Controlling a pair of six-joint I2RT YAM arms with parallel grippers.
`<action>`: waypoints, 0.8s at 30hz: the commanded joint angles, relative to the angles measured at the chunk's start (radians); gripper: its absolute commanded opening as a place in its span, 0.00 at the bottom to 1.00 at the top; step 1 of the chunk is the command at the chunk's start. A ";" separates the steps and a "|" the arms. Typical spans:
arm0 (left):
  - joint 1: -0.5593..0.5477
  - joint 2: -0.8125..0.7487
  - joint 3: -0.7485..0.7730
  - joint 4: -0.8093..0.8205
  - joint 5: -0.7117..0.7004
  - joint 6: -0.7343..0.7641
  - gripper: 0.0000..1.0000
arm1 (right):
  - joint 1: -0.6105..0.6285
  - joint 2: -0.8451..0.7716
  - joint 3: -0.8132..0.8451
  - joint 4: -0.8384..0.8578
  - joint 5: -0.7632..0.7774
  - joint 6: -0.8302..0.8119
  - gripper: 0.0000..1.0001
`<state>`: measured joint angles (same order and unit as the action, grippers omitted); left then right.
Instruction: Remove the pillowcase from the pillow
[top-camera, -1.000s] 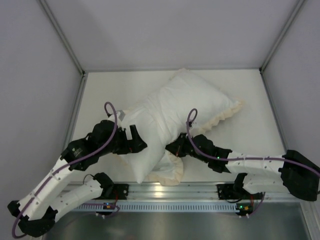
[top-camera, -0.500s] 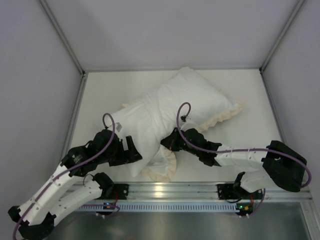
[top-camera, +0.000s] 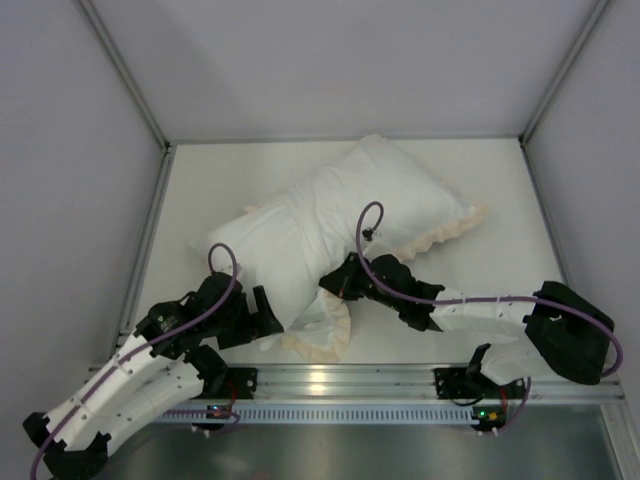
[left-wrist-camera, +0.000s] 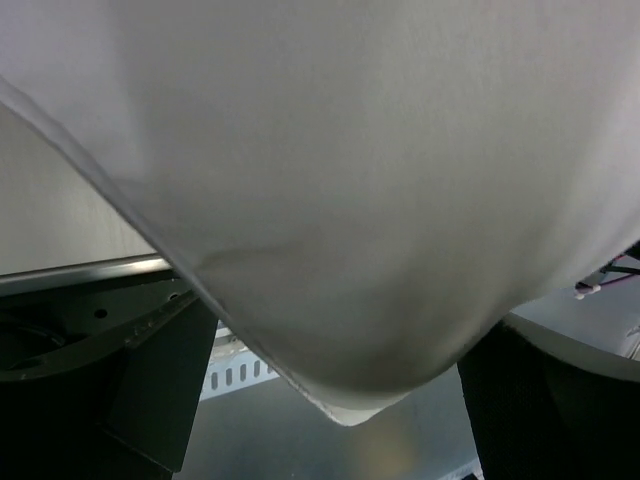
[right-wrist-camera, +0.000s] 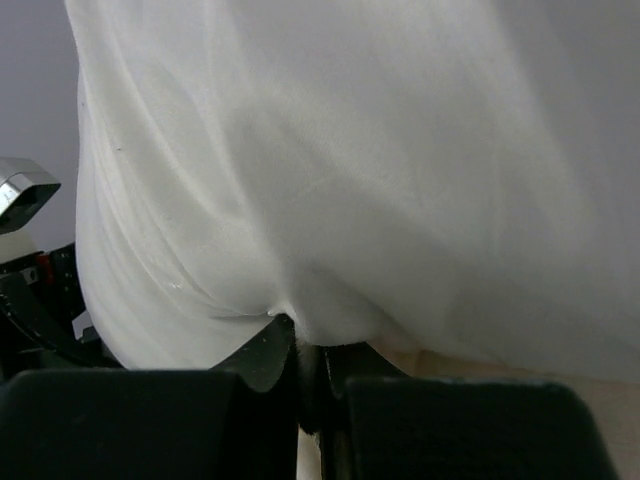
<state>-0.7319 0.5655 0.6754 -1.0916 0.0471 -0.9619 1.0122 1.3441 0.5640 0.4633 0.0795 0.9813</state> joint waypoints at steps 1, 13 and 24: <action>-0.001 0.020 -0.020 0.108 -0.001 -0.032 0.96 | -0.018 -0.068 0.017 0.088 0.017 0.014 0.00; -0.001 -0.053 0.127 0.168 -0.121 -0.027 0.00 | -0.024 -0.178 0.014 -0.132 0.138 -0.039 0.00; -0.001 -0.095 0.562 -0.200 -0.272 -0.020 0.00 | -0.439 -0.310 -0.081 -0.253 0.261 -0.179 0.00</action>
<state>-0.7357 0.5064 1.0855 -1.1690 -0.1024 -0.9829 0.7410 1.0595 0.5026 0.2882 0.2134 0.9054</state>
